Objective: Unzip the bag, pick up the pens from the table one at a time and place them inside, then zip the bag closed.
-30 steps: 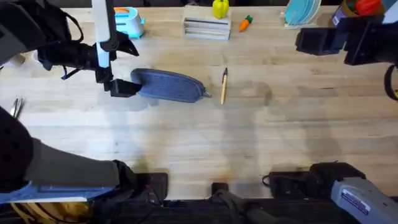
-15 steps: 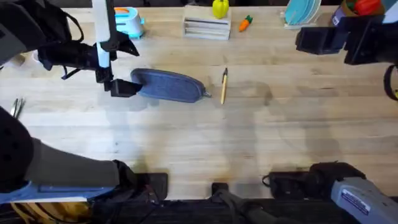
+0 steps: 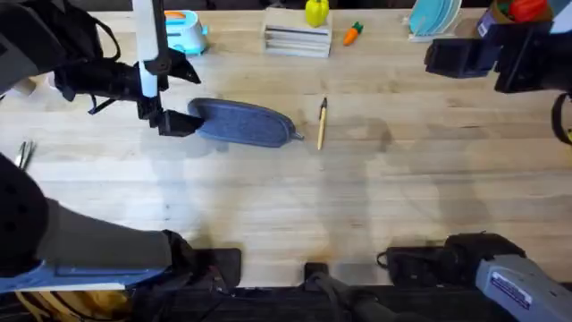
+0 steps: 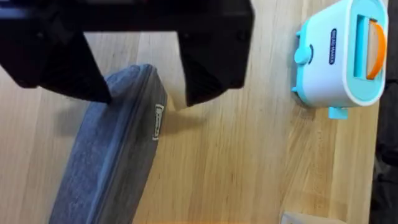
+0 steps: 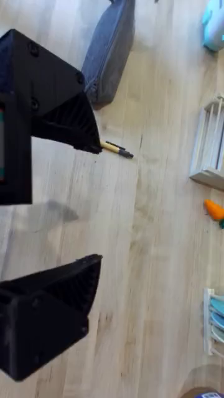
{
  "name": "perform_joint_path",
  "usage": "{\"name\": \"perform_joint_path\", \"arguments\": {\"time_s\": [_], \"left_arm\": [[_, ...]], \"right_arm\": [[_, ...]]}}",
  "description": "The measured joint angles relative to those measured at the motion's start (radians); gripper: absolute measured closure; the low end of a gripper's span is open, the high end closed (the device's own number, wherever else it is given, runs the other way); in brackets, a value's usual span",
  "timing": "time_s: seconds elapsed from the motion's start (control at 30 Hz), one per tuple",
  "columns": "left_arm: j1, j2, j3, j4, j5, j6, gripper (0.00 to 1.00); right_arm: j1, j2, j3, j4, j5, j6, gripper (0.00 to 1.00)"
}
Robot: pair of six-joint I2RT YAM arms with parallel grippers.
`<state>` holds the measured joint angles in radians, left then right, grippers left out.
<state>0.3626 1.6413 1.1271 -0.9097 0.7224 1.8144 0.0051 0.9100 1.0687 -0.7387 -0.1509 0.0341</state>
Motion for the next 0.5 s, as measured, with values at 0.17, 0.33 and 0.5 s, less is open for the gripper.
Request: {"name": "perform_joint_path", "arguments": {"time_s": [0.17,0.33,0.5], "left_arm": [[0.0,0.0,0.0,-0.008,0.0,0.001,0.506],[0.0,0.0,0.0,-0.011,-0.002,0.004,0.951],[0.0,0.0,0.0,-0.011,-0.002,0.004,0.956]], "right_arm": [[0.0,0.0,0.0,0.0,0.0,0.0,0.004],[0.0,0.0,0.0,0.0,0.0,0.0,0.004],[0.0,0.0,0.0,-0.001,-0.002,0.004,0.004]]}}
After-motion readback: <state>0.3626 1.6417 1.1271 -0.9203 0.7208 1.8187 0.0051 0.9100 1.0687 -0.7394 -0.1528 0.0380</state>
